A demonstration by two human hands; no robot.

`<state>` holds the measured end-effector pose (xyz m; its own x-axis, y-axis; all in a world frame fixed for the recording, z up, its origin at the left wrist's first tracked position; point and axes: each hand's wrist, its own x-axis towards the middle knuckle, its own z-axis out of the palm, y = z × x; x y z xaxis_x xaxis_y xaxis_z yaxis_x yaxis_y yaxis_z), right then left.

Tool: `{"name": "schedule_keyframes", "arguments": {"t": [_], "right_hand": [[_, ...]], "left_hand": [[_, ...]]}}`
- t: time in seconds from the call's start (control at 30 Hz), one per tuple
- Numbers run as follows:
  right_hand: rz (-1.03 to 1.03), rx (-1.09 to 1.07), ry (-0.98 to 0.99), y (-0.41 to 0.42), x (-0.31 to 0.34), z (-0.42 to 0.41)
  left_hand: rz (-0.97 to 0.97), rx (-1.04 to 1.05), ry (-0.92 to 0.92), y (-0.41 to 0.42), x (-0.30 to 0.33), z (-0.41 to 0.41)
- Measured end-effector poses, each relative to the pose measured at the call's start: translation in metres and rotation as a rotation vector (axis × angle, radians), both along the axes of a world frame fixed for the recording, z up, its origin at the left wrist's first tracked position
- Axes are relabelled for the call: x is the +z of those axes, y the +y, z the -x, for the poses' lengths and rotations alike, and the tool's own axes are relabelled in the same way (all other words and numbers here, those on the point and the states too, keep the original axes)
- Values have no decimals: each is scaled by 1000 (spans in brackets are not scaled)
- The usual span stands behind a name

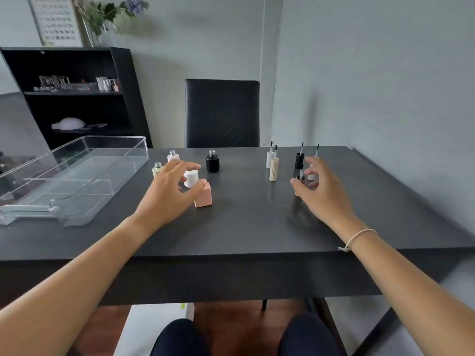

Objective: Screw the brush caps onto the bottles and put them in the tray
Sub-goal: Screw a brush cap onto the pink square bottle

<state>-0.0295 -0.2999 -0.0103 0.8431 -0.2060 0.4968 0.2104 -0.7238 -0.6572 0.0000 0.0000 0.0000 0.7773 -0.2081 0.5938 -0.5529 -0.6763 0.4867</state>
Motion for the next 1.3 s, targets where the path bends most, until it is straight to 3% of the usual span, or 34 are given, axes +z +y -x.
{"name": "schedule_keyframes", "arguments": {"t": [0.53, 0.9, 0.97, 1.03, 1.3], "right_hand": [[43, -14, 71, 1, -3, -6], [34, 216, -14, 40, 6, -12], [38, 271, -22, 50, 15, -16], [47, 359, -107, 72, 42, -89], [-138, 450, -267, 86, 46, -82]], "left_hand": [[-50, 36, 106, 2, -12, 0], [32, -127, 92, -27, -9, 2], [92, -182, 95, -38, -3, 0], [204, -128, 8, -37, 24, -58], [338, -180, -25, -57, 30, -56]]}}
